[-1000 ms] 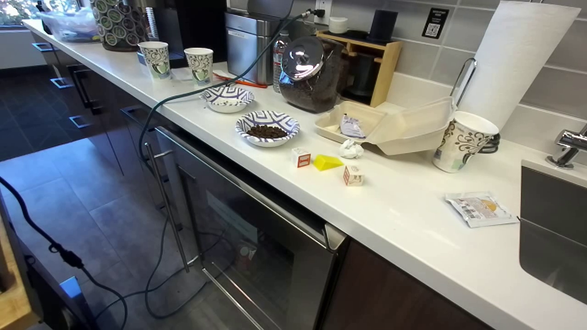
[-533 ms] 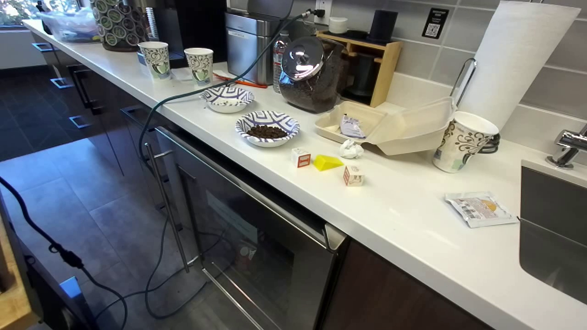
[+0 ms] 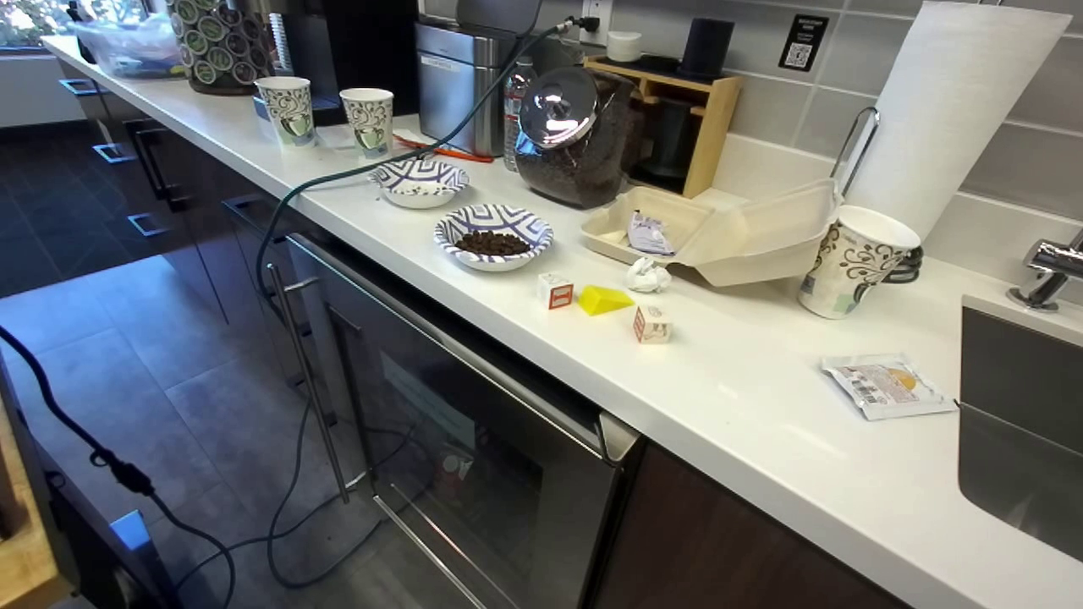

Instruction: Remove the white object from the coffee machine

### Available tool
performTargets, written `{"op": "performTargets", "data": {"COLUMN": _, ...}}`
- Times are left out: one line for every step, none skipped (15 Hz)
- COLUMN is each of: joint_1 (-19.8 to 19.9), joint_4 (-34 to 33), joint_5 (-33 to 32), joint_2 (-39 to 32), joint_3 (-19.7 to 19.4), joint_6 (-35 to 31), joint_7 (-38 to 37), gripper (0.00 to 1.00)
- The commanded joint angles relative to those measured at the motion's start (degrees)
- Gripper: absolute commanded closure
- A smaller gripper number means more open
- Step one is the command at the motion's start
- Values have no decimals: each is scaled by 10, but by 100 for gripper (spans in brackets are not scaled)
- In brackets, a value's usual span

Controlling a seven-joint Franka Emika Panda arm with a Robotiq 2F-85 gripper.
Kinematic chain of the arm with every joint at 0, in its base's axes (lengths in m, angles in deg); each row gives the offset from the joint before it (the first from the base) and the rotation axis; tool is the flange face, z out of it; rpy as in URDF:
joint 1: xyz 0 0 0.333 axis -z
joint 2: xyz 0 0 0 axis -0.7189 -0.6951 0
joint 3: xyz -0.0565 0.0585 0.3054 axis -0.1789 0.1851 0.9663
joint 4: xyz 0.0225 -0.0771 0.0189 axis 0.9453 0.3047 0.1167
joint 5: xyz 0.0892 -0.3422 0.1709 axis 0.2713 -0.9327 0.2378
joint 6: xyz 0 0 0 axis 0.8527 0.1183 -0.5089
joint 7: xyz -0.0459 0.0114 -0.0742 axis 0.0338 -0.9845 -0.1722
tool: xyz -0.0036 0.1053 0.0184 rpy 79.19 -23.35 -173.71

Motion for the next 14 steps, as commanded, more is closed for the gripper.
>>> {"op": "performTargets", "data": {"joint_1": -27, "joint_4": -69, "joint_5": -5, "joint_2": -45, "joint_3": -29, "joint_6": 26, "joint_7": -7, "gripper": 0}}
{"op": "performTargets", "data": {"joint_1": -31, "joint_4": -79, "joint_5": -3, "joint_2": -51, "joint_3": -35, "joint_6": 33, "joint_7": -5, "gripper": 0}}
{"op": "performTargets", "data": {"joint_1": -25, "joint_4": -81, "joint_5": -9, "joint_2": -53, "joint_3": -27, "joint_6": 36, "joint_7": -8, "gripper": 0}}
{"op": "performTargets", "data": {"joint_1": -27, "joint_4": -89, "joint_5": -7, "joint_2": -59, "joint_3": -29, "joint_6": 40, "joint_7": -6, "gripper": 0}}
{"op": "performTargets", "data": {"joint_1": -27, "joint_4": -97, "joint_5": -5, "joint_2": -63, "joint_3": -30, "joint_6": 47, "joint_7": -6, "gripper": 0}}
{"op": "performTargets", "data": {"joint_1": -27, "joint_4": -104, "joint_5": -3, "joint_2": -67, "joint_3": -29, "joint_6": 56, "joint_7": -5, "gripper": 0}}
{"op": "performTargets", "data": {"joint_1": -28, "joint_4": -110, "joint_5": -3, "joint_2": -69, "joint_3": -29, "joint_6": 62, "joint_7": -5, "gripper": 0}}
{"op": "performTargets", "data": {"joint_1": -28, "joint_4": -115, "joint_5": -5, "joint_2": -73, "joint_3": -29, "joint_6": 63, "joint_7": -5, "gripper": 0}}
{"op": "performTargets", "data": {"joint_1": -27, "joint_4": -122, "joint_5": -4, "joint_2": -76, "joint_3": -29, "joint_6": 66, "joint_7": -3, "gripper": 0}}
{"op": "performTargets", "data": {"joint_1": -26, "joint_4": -126, "joint_5": -2, "joint_2": -79, "joint_3": -28, "joint_6": 71, "joint_7": -2, "gripper": 0}}
{"op": "performTargets", "data": {"joint_1": -26, "joint_4": -131, "joint_5": -1, "joint_2": -82, "joint_3": -27, "joint_6": 71, "joint_7": -1, "gripper": 2}}
{"op": "performTargets", "data": {"joint_1": -25, "joint_4": -136, "joint_5": -1, "joint_2": -86, "joint_3": -26, "joint_6": 71, "joint_7": 1, "gripper": 4}}
{"op": "performTargets", "data": {"joint_1": -26, "joint_4": -141, "joint_5": -2, "joint_2": -89, "joint_3": -27, "joint_6": 74, "joint_7": 1, "gripper": 6}}
{"op": "performTargets", "data": {"joint_1": -27, "joint_4": -145, "joint_5": -2, "joint_2": -92, "joint_3": -27, "joint_6": 77, "joint_7": 1, "gripper": 8}}
